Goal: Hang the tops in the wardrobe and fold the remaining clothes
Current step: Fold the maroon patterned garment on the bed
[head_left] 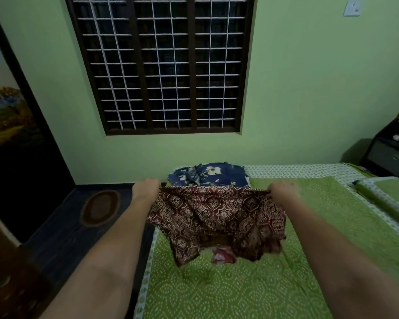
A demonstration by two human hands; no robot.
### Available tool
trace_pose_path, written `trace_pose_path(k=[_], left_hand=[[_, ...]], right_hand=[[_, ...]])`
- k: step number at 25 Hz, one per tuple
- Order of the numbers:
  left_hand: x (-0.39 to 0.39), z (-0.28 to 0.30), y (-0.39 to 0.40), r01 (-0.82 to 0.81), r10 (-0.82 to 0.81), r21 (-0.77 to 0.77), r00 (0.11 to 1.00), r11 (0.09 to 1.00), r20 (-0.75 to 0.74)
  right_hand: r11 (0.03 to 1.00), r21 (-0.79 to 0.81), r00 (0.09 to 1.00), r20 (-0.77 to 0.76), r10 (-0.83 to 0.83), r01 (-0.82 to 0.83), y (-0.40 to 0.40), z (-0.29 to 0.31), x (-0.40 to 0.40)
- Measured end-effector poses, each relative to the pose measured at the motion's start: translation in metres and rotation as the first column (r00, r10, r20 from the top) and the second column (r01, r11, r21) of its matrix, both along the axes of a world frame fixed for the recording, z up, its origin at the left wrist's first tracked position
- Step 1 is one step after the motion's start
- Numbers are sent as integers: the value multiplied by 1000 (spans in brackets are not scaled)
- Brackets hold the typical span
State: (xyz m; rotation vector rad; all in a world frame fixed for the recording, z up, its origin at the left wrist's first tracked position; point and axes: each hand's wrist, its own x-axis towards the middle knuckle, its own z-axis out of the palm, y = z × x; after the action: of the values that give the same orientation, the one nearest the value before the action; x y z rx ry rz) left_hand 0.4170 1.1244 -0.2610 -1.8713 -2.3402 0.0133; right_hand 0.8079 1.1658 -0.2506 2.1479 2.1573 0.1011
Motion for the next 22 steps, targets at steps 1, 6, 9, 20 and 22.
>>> trace_pose_path(k=[1,6,9,20,22], left_hand=[[3,-1,1,-28,27,19,999,999,36],[13,-18,-7,-144,45,203,904,968,424],[5,-80,-34,-129,28,149,839,981,543],[-20,-455,-255,107,342,-646,776,756,529],[-13,-479,-273,83,412,-708,763,702,498]], right_hand=[[1000,27,1000,27,-14,13,3,-4,-3],[974,227,999,-37,-6,15,-10,-35,-5],[986,166,995,-92,28,-12,-39,-89,3],[744,-666,999,45,-25,49,-202,-400,24],[728,-678,990,7,-137,105,-208,-430,18]])
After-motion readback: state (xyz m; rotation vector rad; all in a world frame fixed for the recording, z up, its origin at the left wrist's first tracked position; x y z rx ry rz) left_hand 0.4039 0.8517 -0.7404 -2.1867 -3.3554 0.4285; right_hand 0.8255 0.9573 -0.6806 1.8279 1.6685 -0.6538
